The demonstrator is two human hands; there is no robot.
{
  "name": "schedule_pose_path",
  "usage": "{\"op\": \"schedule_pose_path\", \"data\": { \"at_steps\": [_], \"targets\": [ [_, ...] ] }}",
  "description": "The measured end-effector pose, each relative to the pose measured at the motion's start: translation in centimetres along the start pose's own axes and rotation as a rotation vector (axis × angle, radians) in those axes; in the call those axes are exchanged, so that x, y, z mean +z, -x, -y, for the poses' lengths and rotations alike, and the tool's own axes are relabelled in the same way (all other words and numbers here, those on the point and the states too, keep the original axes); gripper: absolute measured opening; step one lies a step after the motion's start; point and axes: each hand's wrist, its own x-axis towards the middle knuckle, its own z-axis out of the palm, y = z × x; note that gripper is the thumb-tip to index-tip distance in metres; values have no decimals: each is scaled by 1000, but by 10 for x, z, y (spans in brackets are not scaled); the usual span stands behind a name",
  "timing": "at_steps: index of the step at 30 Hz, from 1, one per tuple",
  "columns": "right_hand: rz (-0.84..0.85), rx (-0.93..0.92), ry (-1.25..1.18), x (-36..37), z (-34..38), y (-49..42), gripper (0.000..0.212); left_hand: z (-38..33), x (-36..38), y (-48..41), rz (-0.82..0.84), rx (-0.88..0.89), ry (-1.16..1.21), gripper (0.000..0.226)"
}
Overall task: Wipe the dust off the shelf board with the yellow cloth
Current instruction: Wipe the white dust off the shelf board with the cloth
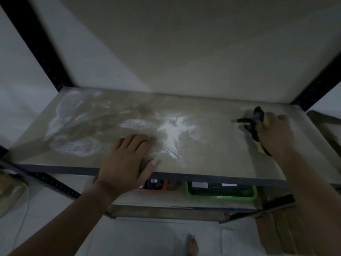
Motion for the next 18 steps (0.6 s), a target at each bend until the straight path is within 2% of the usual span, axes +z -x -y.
{"op": "schedule_pose_path", "data": {
  "at_steps": [2, 4, 6, 9, 11, 12, 15, 18],
  "targets": [
    [63, -74, 120, 14, -2, 0, 41, 0, 0, 0, 1, 1, -3, 53],
    [-66, -15, 137, 23, 35, 7, 55, 0, 0, -1, 4, 0, 2, 52],
    [-65, 6, 31, 24, 86, 17, 46, 1, 0, -1, 9, 2, 4, 51],
    [35, -269, -191, 28, 147, 28, 33, 1, -1, 0, 28, -11, 17, 56],
    [84, -386, -272, 25, 156, 22, 29, 0, -1, -1, 35, -11, 22, 62],
    [53, -356, -320, 21, 150, 12, 29, 0, -1, -1, 35, -10, 19, 63],
    [-106, -74, -356, 9, 97, -25, 34, 1, 1, -1, 29, -13, 10, 62],
    [-59, 138, -182, 18, 51, -46, 35, 2, 3, -2, 29, -5, -1, 60]
  ]
}}
